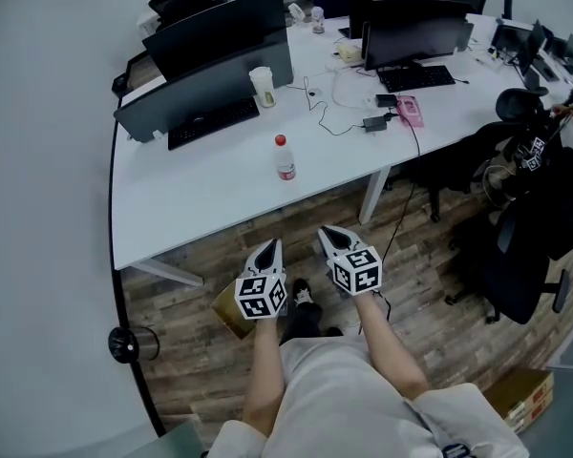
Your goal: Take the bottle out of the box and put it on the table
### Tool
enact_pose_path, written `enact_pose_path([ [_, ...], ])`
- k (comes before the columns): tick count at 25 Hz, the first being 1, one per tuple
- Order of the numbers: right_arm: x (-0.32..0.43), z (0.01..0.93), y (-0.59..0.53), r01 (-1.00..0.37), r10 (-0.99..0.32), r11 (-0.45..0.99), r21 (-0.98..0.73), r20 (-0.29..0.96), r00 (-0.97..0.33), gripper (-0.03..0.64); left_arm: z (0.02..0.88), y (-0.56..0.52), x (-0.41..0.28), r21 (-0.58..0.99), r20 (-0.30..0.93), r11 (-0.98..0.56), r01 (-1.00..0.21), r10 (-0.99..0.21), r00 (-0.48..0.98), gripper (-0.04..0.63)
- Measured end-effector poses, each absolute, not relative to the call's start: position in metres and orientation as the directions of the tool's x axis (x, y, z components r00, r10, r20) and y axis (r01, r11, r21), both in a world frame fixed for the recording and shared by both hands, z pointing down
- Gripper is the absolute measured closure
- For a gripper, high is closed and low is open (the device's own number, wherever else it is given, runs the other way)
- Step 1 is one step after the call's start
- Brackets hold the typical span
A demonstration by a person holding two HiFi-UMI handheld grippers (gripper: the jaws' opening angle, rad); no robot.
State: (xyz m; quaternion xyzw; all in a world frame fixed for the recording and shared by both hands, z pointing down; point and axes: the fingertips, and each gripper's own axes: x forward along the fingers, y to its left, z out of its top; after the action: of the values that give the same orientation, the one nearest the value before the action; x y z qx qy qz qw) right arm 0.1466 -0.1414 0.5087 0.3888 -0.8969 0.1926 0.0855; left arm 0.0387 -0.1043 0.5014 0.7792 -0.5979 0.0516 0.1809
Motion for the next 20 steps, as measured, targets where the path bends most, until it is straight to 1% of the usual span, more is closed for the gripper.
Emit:
enact_pose_path([
  [20,0.143,0.508,-0.133,-0.722,-0.65,0.64,-0.263,0.317,-0.691,0.577,0.489,-0.1,0.045,0.211,0.268,-0.228,-0.95,-0.922,0.281,0.581],
])
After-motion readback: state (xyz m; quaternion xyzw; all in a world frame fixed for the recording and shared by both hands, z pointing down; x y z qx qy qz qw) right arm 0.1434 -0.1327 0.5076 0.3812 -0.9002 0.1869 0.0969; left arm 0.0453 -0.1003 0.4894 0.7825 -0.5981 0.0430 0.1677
